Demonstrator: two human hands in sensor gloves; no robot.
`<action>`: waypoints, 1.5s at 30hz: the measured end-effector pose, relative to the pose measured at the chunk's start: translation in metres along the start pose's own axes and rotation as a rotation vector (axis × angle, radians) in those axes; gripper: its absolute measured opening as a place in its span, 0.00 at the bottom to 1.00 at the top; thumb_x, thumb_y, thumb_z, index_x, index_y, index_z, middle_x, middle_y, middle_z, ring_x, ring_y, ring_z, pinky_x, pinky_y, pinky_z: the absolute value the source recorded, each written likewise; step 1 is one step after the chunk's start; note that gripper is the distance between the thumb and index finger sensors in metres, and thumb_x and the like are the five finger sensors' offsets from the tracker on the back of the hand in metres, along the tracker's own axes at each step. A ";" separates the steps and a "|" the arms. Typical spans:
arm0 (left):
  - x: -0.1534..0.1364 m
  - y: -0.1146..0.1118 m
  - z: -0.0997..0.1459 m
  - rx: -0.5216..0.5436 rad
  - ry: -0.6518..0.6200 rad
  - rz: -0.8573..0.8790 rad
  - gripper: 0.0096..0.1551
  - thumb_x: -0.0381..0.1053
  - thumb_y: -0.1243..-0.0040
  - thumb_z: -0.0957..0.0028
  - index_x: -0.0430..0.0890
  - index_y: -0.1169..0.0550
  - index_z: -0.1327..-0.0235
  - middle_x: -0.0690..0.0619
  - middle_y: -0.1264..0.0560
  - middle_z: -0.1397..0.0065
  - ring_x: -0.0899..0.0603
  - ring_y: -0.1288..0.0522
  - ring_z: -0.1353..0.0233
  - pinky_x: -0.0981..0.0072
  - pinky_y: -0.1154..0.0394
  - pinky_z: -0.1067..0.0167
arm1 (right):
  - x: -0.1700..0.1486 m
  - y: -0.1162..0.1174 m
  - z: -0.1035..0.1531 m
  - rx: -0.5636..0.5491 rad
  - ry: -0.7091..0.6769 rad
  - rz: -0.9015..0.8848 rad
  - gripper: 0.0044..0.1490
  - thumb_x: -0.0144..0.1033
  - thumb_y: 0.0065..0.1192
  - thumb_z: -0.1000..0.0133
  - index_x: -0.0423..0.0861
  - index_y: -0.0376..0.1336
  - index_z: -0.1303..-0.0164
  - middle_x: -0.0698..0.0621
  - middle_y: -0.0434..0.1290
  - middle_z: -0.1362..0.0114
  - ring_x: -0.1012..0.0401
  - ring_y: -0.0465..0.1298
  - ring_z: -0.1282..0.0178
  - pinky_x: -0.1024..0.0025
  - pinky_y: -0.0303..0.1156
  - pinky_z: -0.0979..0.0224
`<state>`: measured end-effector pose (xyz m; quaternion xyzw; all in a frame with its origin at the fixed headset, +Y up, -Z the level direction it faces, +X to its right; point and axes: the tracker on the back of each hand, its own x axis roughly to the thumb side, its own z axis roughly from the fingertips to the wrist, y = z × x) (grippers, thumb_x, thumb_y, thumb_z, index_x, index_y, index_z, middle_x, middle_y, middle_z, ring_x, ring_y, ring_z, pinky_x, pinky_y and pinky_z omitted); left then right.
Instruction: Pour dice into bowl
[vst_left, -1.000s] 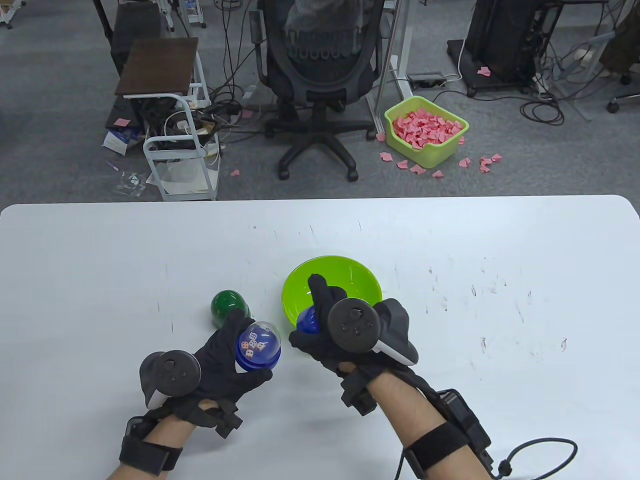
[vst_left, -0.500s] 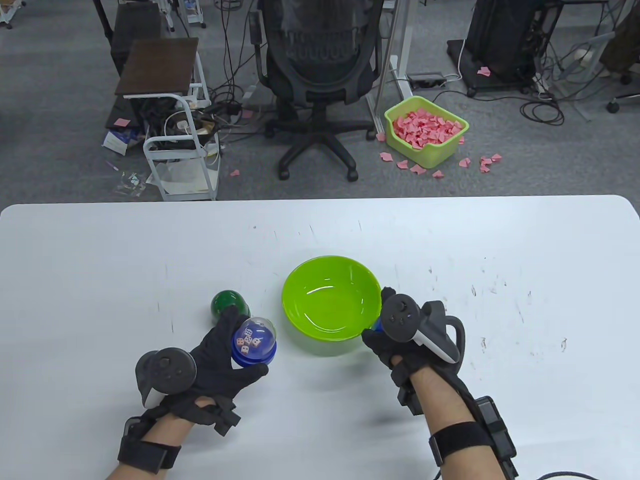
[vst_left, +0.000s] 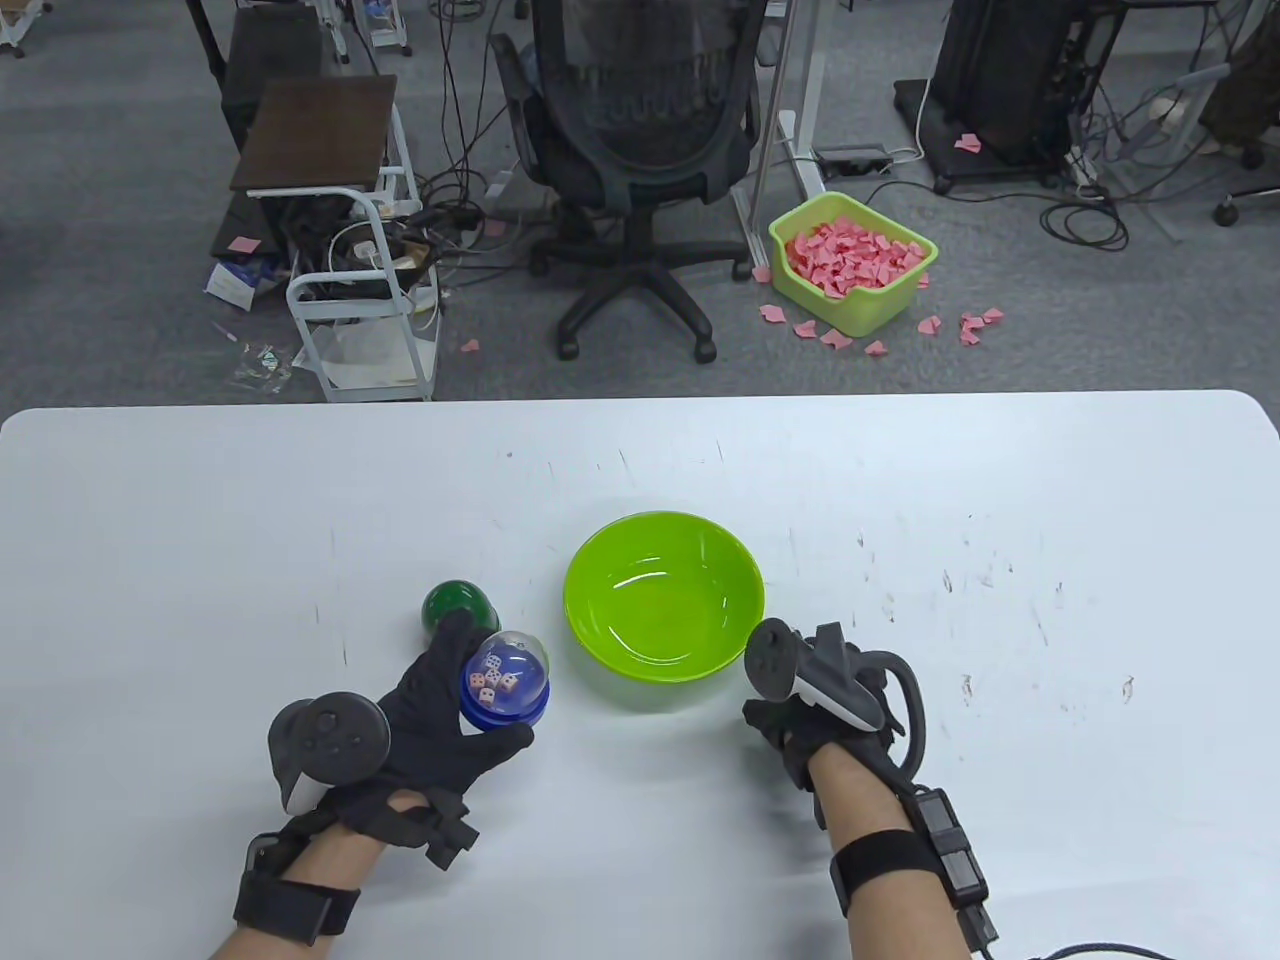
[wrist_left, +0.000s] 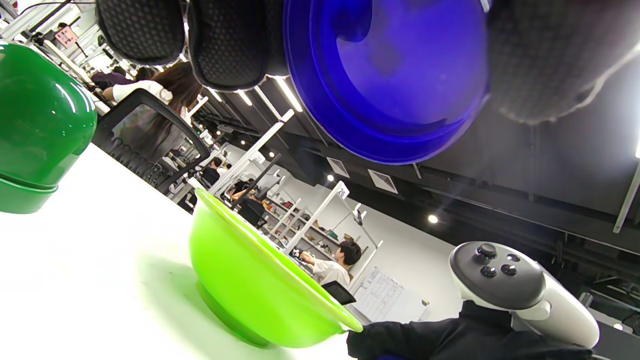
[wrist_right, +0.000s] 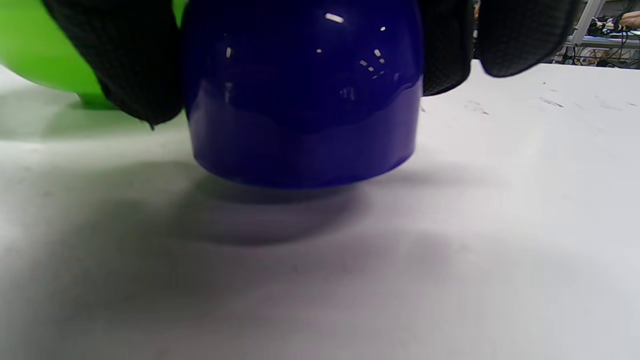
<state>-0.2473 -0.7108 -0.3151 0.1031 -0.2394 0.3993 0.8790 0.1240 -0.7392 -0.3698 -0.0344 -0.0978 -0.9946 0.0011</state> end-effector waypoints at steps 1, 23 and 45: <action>0.000 0.000 0.000 -0.001 0.000 0.000 0.70 0.75 0.31 0.61 0.43 0.55 0.22 0.43 0.35 0.22 0.36 0.30 0.26 0.37 0.31 0.28 | -0.001 0.002 0.000 0.002 0.000 -0.001 0.54 0.55 0.68 0.42 0.34 0.52 0.17 0.31 0.67 0.20 0.27 0.65 0.28 0.25 0.62 0.30; 0.000 -0.003 0.000 -0.022 -0.004 -0.013 0.70 0.75 0.31 0.61 0.44 0.55 0.22 0.43 0.36 0.22 0.36 0.30 0.26 0.37 0.32 0.28 | -0.001 -0.041 0.025 -0.101 -0.049 -0.129 0.53 0.54 0.68 0.42 0.34 0.53 0.17 0.29 0.64 0.18 0.26 0.62 0.26 0.22 0.59 0.29; 0.007 -0.013 0.000 -0.067 -0.039 -0.081 0.70 0.75 0.30 0.61 0.44 0.54 0.22 0.43 0.35 0.22 0.36 0.30 0.26 0.37 0.31 0.28 | 0.149 -0.099 0.064 -0.263 -0.602 -0.316 0.58 0.63 0.58 0.40 0.33 0.48 0.15 0.28 0.65 0.19 0.27 0.69 0.32 0.27 0.67 0.34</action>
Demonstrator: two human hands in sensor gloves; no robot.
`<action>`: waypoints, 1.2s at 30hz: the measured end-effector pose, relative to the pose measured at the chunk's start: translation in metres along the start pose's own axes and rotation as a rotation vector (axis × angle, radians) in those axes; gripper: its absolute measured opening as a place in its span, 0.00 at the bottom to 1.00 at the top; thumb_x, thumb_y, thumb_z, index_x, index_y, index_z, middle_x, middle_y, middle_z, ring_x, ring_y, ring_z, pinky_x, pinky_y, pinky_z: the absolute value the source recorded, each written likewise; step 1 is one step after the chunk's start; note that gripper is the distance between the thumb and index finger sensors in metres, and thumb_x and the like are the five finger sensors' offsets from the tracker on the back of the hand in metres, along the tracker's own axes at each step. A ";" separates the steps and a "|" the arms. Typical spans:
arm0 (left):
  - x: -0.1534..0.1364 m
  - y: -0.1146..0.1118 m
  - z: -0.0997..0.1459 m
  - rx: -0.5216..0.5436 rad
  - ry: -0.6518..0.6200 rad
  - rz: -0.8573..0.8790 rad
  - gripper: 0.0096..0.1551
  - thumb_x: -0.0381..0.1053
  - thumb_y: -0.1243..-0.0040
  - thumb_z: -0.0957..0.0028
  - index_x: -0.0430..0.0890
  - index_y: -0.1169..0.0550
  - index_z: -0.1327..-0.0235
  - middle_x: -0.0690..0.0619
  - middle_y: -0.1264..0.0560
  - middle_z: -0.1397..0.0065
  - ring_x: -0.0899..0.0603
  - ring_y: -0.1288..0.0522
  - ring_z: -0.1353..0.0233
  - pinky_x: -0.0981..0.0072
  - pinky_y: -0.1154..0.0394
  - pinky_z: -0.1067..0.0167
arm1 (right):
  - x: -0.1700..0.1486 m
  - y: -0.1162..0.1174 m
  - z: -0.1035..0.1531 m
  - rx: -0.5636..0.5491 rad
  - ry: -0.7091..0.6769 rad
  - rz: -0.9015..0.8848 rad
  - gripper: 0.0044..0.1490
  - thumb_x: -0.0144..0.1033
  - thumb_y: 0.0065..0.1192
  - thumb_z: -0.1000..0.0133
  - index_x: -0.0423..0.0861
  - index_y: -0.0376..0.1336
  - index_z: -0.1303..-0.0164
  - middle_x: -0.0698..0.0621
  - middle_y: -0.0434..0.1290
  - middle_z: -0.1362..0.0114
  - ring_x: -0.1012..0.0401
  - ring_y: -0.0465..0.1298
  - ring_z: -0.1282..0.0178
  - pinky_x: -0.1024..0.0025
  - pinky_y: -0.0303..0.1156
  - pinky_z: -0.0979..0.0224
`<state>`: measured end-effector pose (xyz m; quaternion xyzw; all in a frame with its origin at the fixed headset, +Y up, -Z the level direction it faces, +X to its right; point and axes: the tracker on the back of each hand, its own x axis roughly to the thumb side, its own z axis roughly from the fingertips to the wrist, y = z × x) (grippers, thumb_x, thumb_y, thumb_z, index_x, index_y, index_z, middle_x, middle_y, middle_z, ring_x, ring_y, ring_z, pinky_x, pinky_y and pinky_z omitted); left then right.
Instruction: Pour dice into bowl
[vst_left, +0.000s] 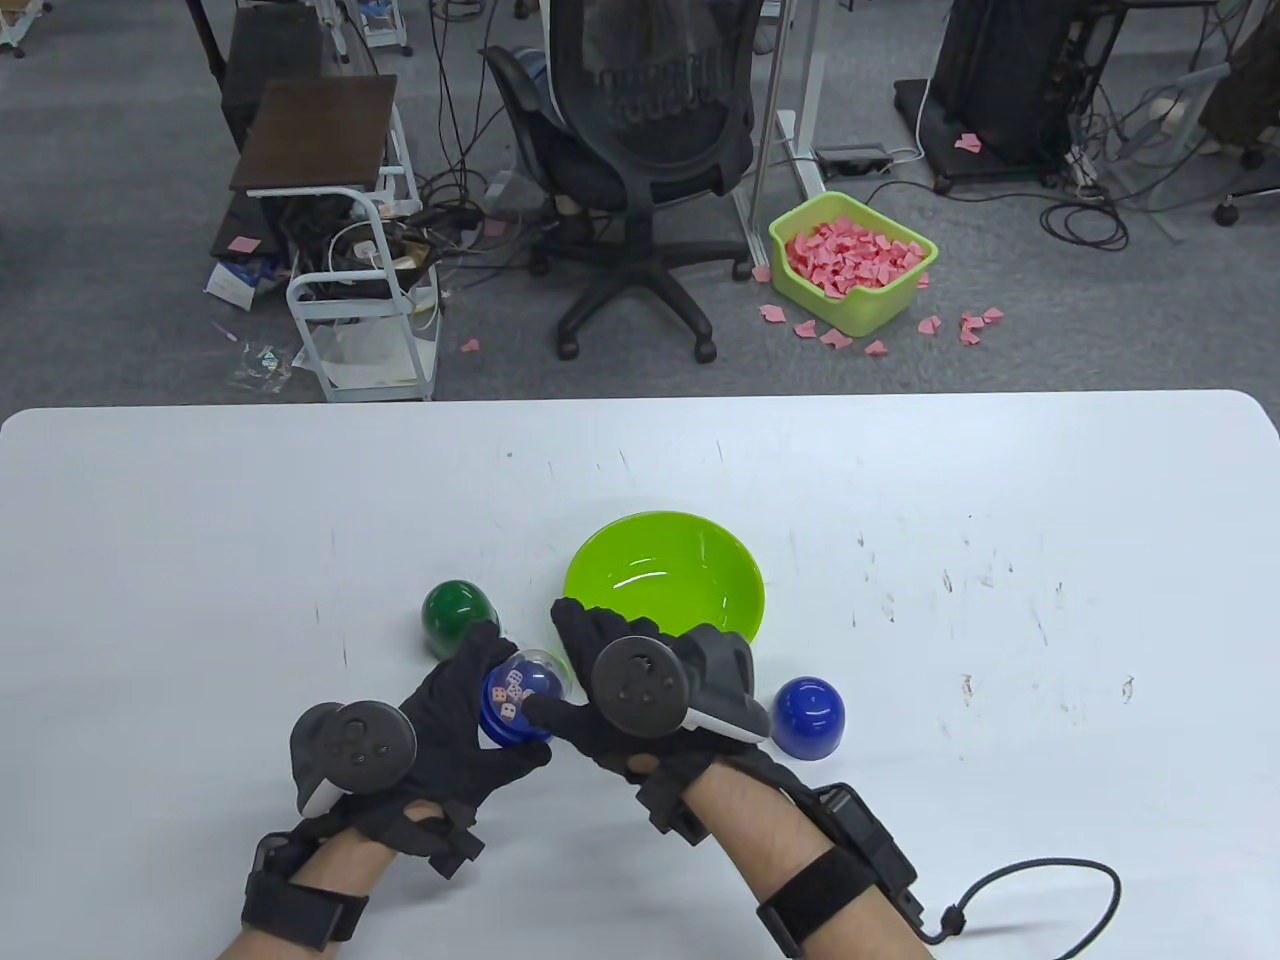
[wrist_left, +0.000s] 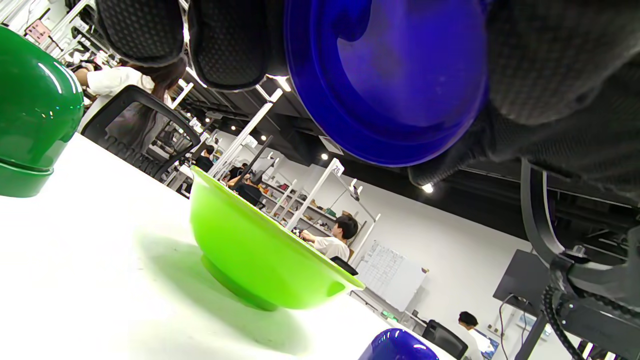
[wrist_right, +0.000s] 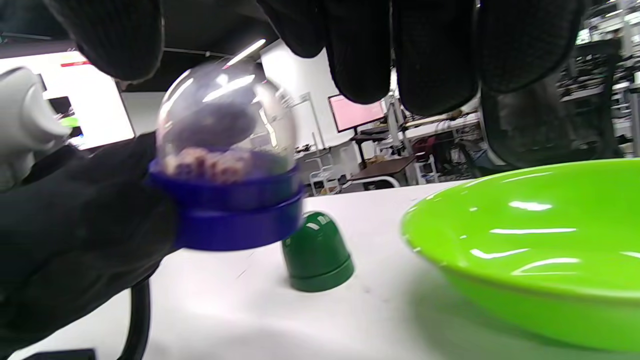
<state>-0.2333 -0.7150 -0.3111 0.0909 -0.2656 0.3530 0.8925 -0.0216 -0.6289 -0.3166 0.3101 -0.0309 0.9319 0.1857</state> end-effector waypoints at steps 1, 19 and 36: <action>0.001 0.000 0.000 -0.001 -0.003 -0.003 0.70 0.75 0.30 0.61 0.44 0.55 0.22 0.43 0.35 0.22 0.36 0.30 0.26 0.37 0.31 0.28 | 0.005 0.004 -0.003 0.011 -0.006 0.009 0.58 0.63 0.59 0.40 0.33 0.48 0.15 0.28 0.64 0.19 0.27 0.69 0.32 0.27 0.67 0.34; 0.013 -0.003 -0.002 -0.035 -0.057 -0.060 0.73 0.75 0.27 0.64 0.40 0.51 0.23 0.39 0.29 0.27 0.34 0.24 0.33 0.37 0.28 0.30 | 0.020 0.012 -0.013 0.094 -0.048 0.067 0.52 0.53 0.68 0.42 0.29 0.56 0.21 0.25 0.71 0.29 0.31 0.75 0.40 0.30 0.71 0.37; 0.006 -0.001 0.000 -0.009 -0.042 -0.055 0.71 0.75 0.29 0.63 0.43 0.52 0.22 0.40 0.31 0.25 0.35 0.26 0.30 0.38 0.29 0.30 | -0.019 -0.049 0.013 -0.088 0.039 0.085 0.50 0.54 0.69 0.43 0.33 0.57 0.20 0.27 0.70 0.28 0.32 0.74 0.39 0.30 0.69 0.35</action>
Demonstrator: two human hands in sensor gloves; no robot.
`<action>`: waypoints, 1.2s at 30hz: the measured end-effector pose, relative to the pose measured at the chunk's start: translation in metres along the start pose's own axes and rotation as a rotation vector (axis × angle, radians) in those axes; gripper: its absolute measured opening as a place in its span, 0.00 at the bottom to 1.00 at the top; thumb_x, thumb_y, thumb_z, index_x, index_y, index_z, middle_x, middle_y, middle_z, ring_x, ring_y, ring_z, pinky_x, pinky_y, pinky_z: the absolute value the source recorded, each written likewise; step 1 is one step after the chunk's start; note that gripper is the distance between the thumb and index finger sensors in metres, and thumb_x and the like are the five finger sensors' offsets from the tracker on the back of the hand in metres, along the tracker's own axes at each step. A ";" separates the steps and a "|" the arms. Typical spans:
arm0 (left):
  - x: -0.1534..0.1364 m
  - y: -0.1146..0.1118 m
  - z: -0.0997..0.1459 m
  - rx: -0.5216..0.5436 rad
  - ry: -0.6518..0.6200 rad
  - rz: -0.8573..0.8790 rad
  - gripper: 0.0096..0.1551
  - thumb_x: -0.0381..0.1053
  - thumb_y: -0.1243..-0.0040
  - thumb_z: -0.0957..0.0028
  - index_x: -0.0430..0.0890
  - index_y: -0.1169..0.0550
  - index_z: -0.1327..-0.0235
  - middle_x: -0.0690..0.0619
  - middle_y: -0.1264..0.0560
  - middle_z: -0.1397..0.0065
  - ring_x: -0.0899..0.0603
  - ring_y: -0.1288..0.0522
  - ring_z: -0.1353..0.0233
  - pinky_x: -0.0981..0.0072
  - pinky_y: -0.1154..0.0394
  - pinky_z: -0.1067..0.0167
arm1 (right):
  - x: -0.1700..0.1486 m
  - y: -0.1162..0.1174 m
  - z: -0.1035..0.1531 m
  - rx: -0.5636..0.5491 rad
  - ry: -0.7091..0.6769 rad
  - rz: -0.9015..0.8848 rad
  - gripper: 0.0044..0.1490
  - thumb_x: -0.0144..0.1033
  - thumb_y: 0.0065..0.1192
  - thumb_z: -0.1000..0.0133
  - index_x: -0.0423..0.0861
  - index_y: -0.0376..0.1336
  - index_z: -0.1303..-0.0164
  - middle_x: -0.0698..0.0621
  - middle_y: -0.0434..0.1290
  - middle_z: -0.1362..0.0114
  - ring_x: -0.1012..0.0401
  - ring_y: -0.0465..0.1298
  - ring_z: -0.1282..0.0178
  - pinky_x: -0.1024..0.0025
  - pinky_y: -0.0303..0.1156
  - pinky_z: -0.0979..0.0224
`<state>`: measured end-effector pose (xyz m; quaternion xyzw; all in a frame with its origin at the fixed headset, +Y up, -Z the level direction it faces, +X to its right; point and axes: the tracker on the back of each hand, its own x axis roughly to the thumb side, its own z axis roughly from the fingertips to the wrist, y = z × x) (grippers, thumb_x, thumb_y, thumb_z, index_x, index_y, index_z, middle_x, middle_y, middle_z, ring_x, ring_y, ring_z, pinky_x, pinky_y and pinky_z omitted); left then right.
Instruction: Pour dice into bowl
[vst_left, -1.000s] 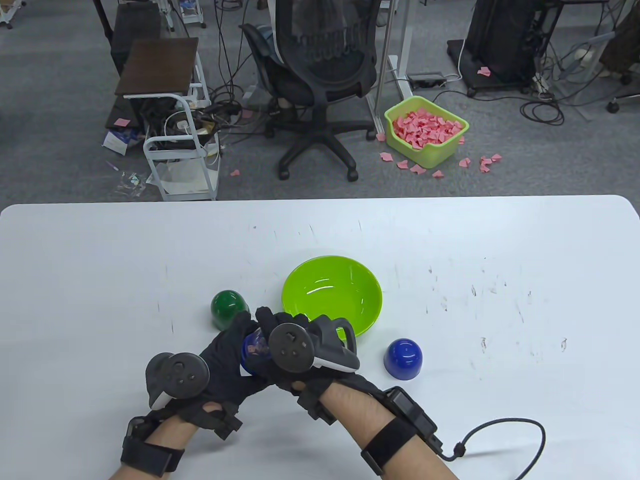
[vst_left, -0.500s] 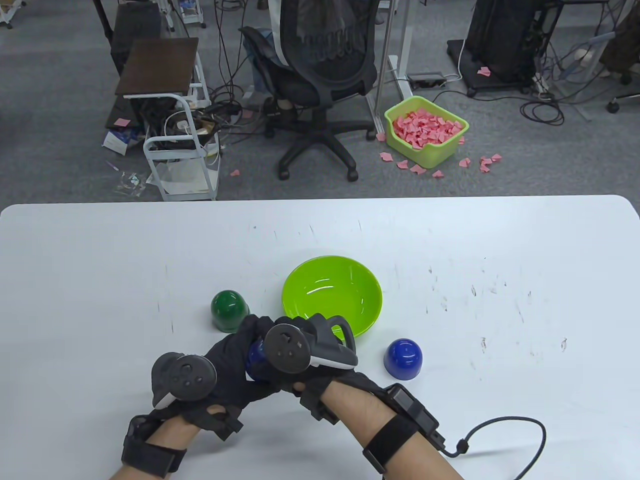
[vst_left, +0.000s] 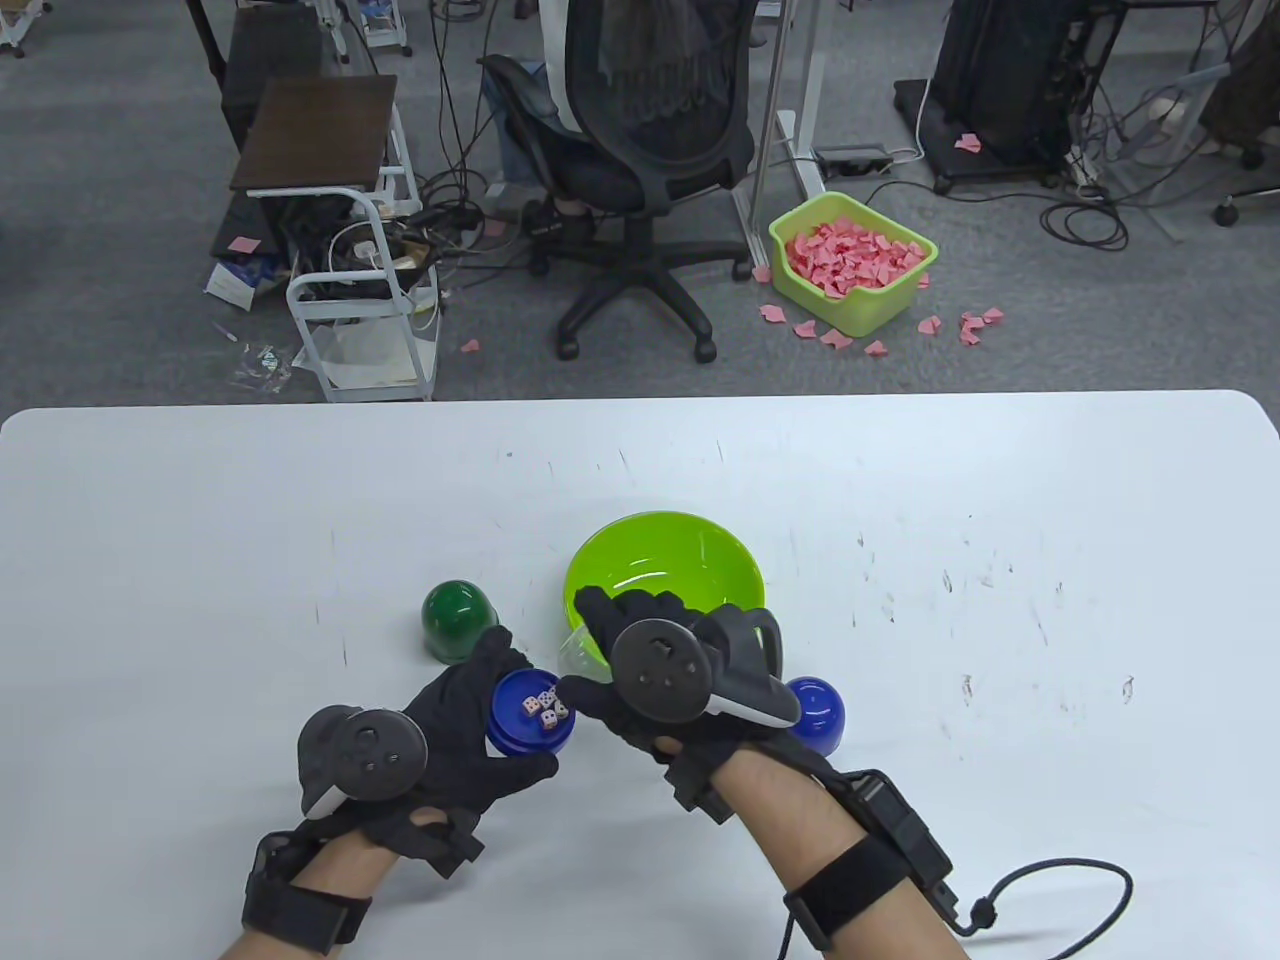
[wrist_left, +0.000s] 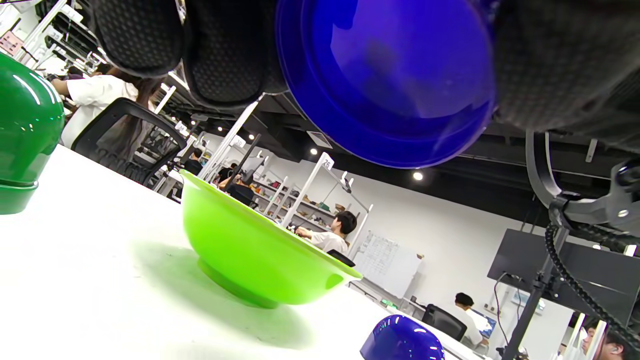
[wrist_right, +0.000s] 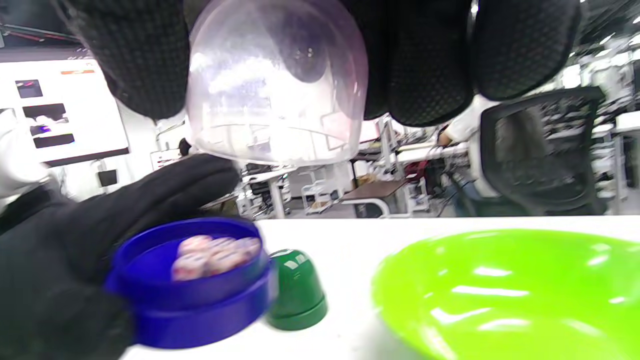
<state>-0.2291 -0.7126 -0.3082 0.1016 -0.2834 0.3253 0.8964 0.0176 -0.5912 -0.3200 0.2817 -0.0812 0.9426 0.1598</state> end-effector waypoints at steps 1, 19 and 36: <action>0.000 0.000 0.000 0.002 0.002 0.002 0.71 0.75 0.29 0.63 0.43 0.53 0.22 0.40 0.31 0.25 0.35 0.26 0.30 0.38 0.29 0.30 | -0.009 -0.005 0.003 -0.014 0.025 0.013 0.51 0.54 0.68 0.43 0.34 0.57 0.20 0.27 0.70 0.27 0.32 0.73 0.38 0.30 0.69 0.35; -0.003 0.004 0.000 0.008 0.035 0.017 0.70 0.75 0.30 0.62 0.43 0.53 0.22 0.41 0.32 0.24 0.35 0.27 0.29 0.37 0.29 0.29 | -0.157 -0.021 0.059 -0.089 0.486 0.218 0.50 0.52 0.69 0.42 0.37 0.55 0.18 0.27 0.67 0.23 0.31 0.70 0.34 0.28 0.66 0.32; -0.009 0.007 0.000 0.020 0.069 0.066 0.70 0.75 0.29 0.63 0.44 0.53 0.22 0.40 0.32 0.25 0.37 0.25 0.32 0.38 0.28 0.30 | -0.231 0.042 0.098 0.097 0.798 0.221 0.53 0.46 0.77 0.47 0.36 0.55 0.18 0.29 0.66 0.21 0.30 0.68 0.31 0.26 0.64 0.31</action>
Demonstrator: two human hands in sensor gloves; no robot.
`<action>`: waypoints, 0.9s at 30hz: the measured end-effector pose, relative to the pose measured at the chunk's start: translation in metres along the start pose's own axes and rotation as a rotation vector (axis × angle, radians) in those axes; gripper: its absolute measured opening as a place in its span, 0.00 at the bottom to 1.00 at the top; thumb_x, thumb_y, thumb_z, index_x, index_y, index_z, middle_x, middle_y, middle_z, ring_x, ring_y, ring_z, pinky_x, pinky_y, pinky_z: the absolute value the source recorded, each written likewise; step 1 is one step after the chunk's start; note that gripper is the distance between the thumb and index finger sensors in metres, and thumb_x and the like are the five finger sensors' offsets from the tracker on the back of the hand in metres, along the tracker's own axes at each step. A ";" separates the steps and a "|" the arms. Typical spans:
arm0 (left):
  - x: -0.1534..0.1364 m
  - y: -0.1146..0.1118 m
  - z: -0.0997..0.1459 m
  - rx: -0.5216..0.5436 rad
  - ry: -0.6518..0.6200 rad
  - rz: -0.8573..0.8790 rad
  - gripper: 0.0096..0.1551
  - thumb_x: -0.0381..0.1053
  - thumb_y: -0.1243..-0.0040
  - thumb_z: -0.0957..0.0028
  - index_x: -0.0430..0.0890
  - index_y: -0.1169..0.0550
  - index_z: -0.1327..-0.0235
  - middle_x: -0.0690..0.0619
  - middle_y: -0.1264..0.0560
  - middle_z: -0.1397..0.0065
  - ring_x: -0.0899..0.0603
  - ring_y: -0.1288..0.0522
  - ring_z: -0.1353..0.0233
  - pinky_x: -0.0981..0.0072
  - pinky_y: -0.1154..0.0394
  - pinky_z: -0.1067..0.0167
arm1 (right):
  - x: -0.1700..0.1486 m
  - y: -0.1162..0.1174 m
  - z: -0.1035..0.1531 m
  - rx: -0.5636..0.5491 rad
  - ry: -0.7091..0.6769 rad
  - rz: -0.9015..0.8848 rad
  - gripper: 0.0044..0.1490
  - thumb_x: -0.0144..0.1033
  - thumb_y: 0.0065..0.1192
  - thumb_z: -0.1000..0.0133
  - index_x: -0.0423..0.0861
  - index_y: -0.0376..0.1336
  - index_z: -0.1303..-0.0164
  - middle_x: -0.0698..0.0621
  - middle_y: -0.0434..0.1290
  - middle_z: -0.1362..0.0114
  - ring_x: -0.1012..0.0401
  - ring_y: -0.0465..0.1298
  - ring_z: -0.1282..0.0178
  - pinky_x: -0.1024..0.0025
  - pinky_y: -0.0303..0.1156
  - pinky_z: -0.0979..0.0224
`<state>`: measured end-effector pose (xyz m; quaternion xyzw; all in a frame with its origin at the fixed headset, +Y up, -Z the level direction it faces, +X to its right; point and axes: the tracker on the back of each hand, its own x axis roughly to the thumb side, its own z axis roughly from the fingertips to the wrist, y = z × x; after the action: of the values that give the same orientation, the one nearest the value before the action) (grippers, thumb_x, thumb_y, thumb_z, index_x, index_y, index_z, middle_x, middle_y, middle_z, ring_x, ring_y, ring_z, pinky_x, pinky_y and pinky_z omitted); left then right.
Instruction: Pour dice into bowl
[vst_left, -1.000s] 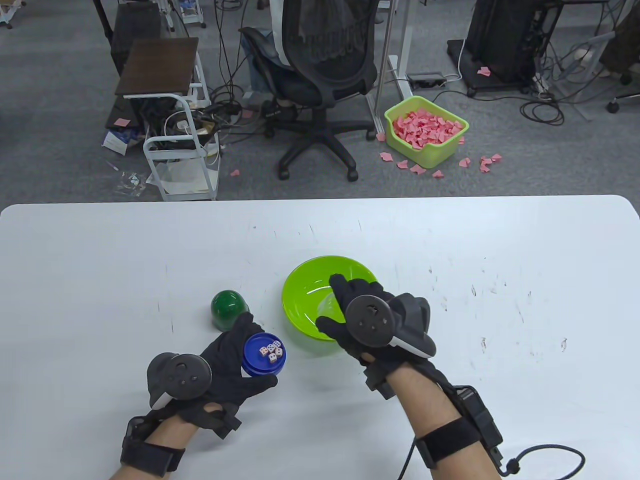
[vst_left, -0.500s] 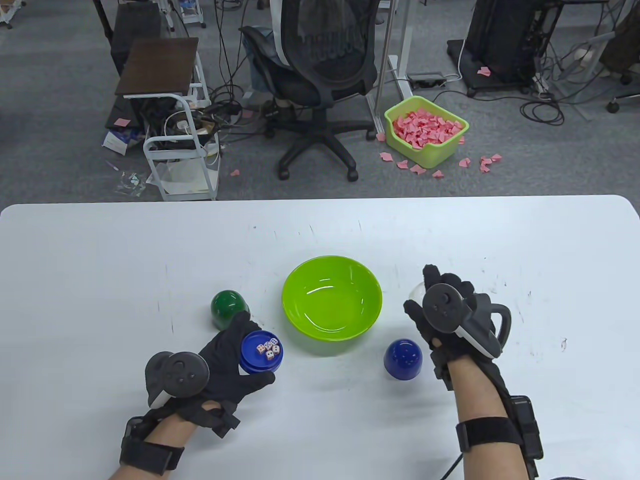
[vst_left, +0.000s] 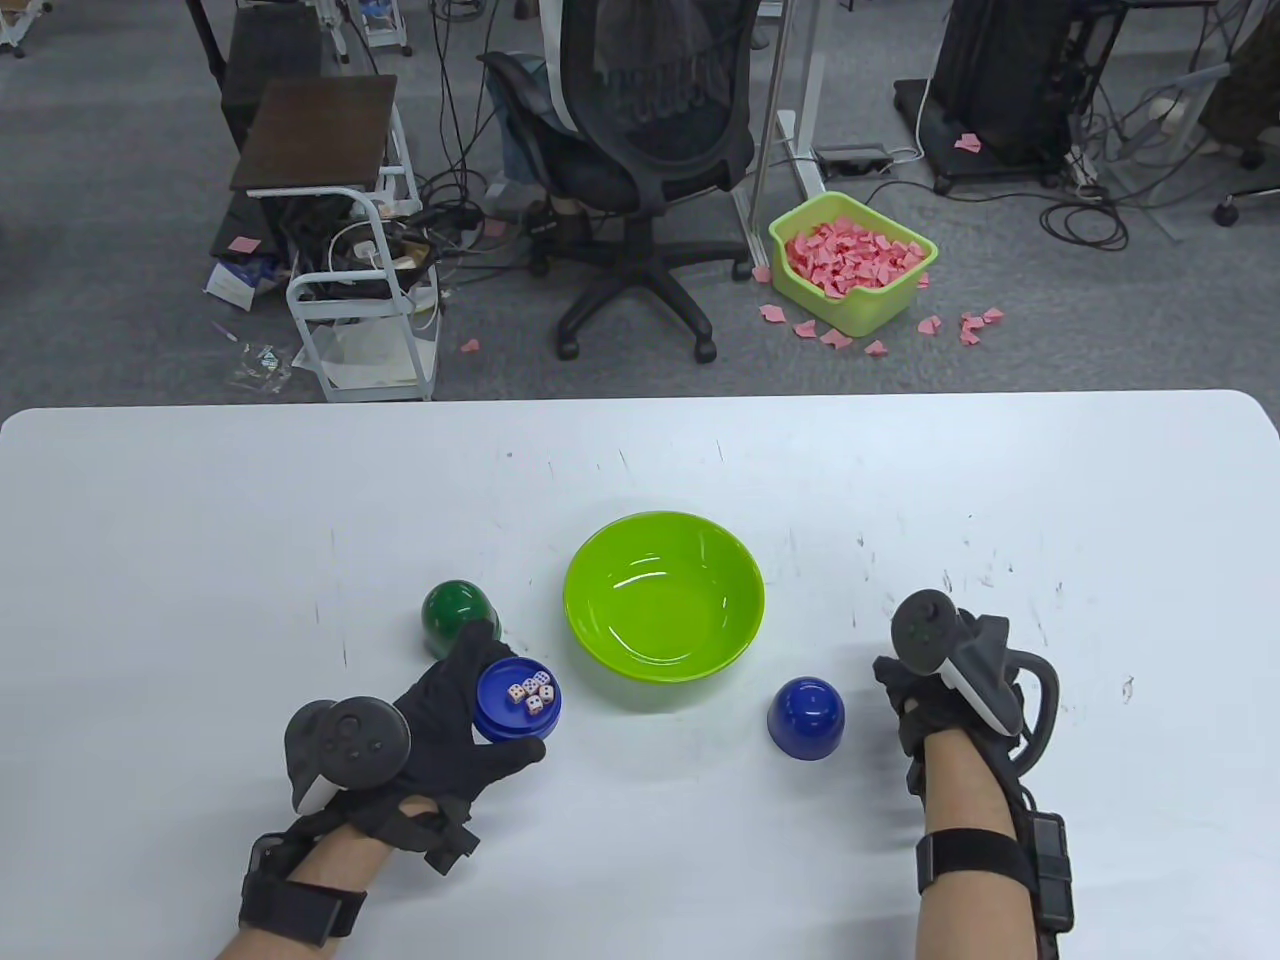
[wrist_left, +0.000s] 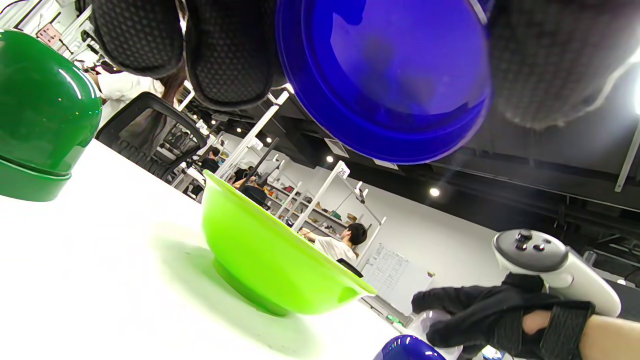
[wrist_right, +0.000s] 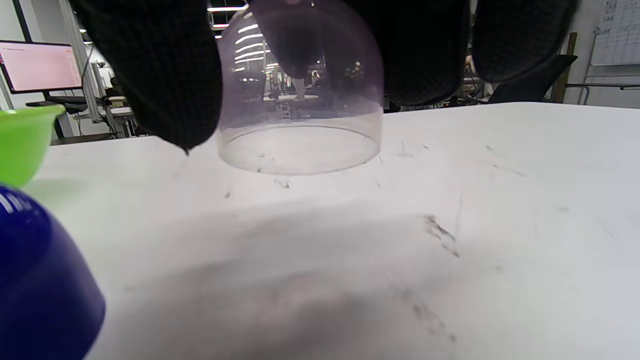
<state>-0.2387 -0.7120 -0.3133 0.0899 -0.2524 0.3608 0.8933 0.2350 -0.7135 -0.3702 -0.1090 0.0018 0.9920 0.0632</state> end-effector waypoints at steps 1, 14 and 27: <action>-0.001 0.000 0.000 0.002 0.003 0.003 0.70 0.75 0.29 0.63 0.44 0.52 0.22 0.40 0.32 0.25 0.37 0.25 0.32 0.38 0.28 0.30 | -0.002 0.005 -0.001 0.008 0.011 -0.004 0.53 0.46 0.77 0.47 0.35 0.55 0.18 0.29 0.66 0.21 0.30 0.68 0.31 0.26 0.64 0.31; -0.006 0.004 -0.001 0.033 0.058 0.078 0.71 0.72 0.23 0.67 0.45 0.50 0.22 0.39 0.32 0.25 0.38 0.24 0.34 0.39 0.27 0.31 | -0.004 0.029 -0.002 0.081 0.044 0.001 0.56 0.46 0.76 0.46 0.34 0.51 0.16 0.28 0.65 0.21 0.29 0.67 0.30 0.25 0.63 0.30; -0.010 0.004 0.000 0.048 0.106 0.159 0.71 0.68 0.19 0.69 0.43 0.47 0.23 0.38 0.33 0.25 0.39 0.24 0.34 0.39 0.27 0.32 | -0.003 0.014 0.000 0.114 0.060 -0.045 0.60 0.50 0.74 0.45 0.34 0.47 0.14 0.26 0.58 0.16 0.26 0.61 0.26 0.23 0.59 0.29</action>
<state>-0.2480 -0.7150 -0.3188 0.0716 -0.2025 0.4410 0.8714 0.2360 -0.7282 -0.3702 -0.1351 0.0579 0.9849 0.0918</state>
